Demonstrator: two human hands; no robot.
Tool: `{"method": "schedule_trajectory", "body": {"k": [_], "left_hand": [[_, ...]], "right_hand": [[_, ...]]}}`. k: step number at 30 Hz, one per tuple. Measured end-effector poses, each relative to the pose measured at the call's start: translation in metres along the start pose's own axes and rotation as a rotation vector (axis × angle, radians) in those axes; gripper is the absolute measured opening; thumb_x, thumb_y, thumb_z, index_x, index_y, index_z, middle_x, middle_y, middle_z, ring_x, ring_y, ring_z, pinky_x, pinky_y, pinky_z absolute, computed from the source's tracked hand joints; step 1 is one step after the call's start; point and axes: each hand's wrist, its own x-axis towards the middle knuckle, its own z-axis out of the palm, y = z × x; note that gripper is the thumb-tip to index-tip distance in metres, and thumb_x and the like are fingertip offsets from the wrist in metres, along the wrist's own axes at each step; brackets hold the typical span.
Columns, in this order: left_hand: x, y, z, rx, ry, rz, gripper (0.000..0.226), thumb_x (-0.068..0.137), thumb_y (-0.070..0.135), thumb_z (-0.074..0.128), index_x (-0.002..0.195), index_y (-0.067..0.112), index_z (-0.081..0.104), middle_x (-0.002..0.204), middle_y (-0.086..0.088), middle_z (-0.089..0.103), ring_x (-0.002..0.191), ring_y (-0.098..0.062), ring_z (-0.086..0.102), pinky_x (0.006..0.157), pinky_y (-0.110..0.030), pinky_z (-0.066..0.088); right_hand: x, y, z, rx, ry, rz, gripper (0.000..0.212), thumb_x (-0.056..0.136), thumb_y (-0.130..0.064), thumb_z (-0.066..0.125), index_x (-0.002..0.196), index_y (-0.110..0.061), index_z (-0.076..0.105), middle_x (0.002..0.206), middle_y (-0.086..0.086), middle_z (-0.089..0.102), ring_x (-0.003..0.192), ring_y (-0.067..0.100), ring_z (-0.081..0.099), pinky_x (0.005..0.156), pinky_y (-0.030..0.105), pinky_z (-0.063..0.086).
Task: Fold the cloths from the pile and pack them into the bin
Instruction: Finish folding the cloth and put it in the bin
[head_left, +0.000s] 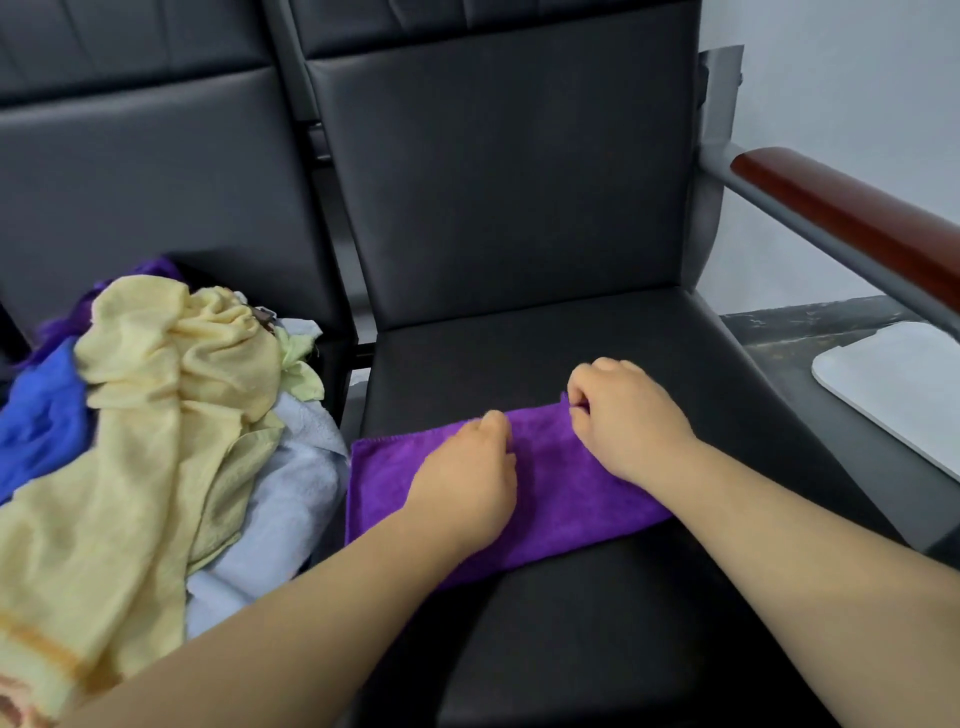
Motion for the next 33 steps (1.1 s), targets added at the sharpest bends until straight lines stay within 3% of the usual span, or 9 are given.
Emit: {"method": "schedule_trajectory", "body": {"k": [2,6,11,14,18,22,26,30,33], "left_hand": [[-0.018,0.007,0.001,0.062,-0.094,0.007,0.020,0.100,0.040,0.046,0.105,0.021,0.048,0.110,-0.001,0.057,0.099,-0.026,0.057,0.086,-0.044,0.051],[-0.029,0.001,0.001,0.331,-0.094,-0.014,0.046,0.096,0.062,0.038,0.123,0.026,0.047,0.127,0.000,0.047,0.118,-0.029,0.046,0.096,-0.049,0.041],[-0.011,-0.020,-0.002,0.375,-0.112,-0.060,0.050,0.097,0.049,0.037,0.146,0.039,0.037,0.149,0.001,0.037,0.138,-0.030,0.031,0.112,-0.062,0.021],[-0.002,-0.022,-0.010,0.423,-0.021,-0.131,0.047,0.098,0.049,0.045,0.142,0.033,0.042,0.142,-0.005,0.040,0.130,-0.032,0.038,0.105,-0.053,0.034],[-0.015,-0.003,-0.005,0.228,0.044,-0.059,0.042,0.095,0.046,0.055,0.131,0.025,0.051,0.124,-0.004,0.048,0.116,-0.029,0.050,0.093,-0.044,0.049],[-0.041,0.026,0.011,0.069,-0.092,0.182,0.040,0.093,0.049,0.059,0.127,0.030,0.054,0.119,0.002,0.052,0.112,-0.024,0.052,0.097,-0.041,0.047],[-0.057,0.025,0.018,0.200,-0.160,0.309,0.045,0.094,0.061,0.047,0.134,0.042,0.046,0.126,0.008,0.044,0.114,-0.023,0.043,0.103,-0.044,0.038],[-0.061,0.003,0.008,0.288,-0.181,0.352,0.060,0.086,0.075,0.040,0.135,0.040,0.047,0.132,0.014,0.042,0.124,-0.020,0.040,0.114,-0.048,0.028],[-0.064,-0.015,0.000,0.308,-0.164,0.374,0.060,0.085,0.074,0.034,0.130,0.039,0.051,0.130,0.014,0.046,0.123,-0.018,0.044,0.111,-0.046,0.033]], "right_hand": [[-0.007,-0.004,-0.006,-0.054,-0.163,-0.020,0.012,0.099,-0.018,0.051,0.095,-0.026,0.059,0.105,-0.004,0.058,0.104,0.023,0.056,0.079,0.035,0.044],[-0.018,-0.005,-0.018,-0.228,-0.215,0.110,0.027,0.098,-0.020,0.044,0.115,-0.023,0.065,0.115,0.002,0.059,0.107,0.027,0.057,0.083,0.039,0.042],[-0.034,0.000,-0.024,-0.298,-0.273,0.280,0.036,0.099,-0.034,0.048,0.131,-0.024,0.061,0.125,0.005,0.052,0.114,0.028,0.052,0.079,0.038,0.038],[-0.041,0.003,-0.026,-0.282,-0.279,0.305,0.045,0.100,-0.050,0.052,0.136,-0.024,0.059,0.125,0.005,0.050,0.113,0.027,0.051,0.078,0.037,0.039],[-0.048,0.006,-0.034,-0.281,-0.201,0.255,0.044,0.098,-0.053,0.059,0.131,-0.024,0.060,0.126,0.006,0.050,0.115,0.027,0.050,0.085,0.039,0.046],[-0.051,0.006,-0.037,-0.170,-0.071,0.035,0.022,0.098,-0.021,0.062,0.118,-0.027,0.065,0.123,0.000,0.053,0.113,0.023,0.050,0.093,0.036,0.047],[-0.054,0.009,-0.038,-0.110,-0.244,-0.032,0.027,0.095,-0.017,0.058,0.116,-0.031,0.067,0.124,-0.006,0.058,0.112,0.022,0.054,0.093,0.036,0.048],[-0.058,0.014,-0.047,-0.109,-0.401,-0.030,0.020,0.089,-0.023,0.059,0.106,-0.032,0.065,0.114,-0.009,0.059,0.100,0.019,0.059,0.089,0.039,0.055],[-0.063,0.011,-0.049,-0.092,-0.461,-0.081,0.012,0.085,-0.027,0.065,0.097,-0.031,0.065,0.101,-0.011,0.060,0.093,0.016,0.060,0.083,0.038,0.057]]}}
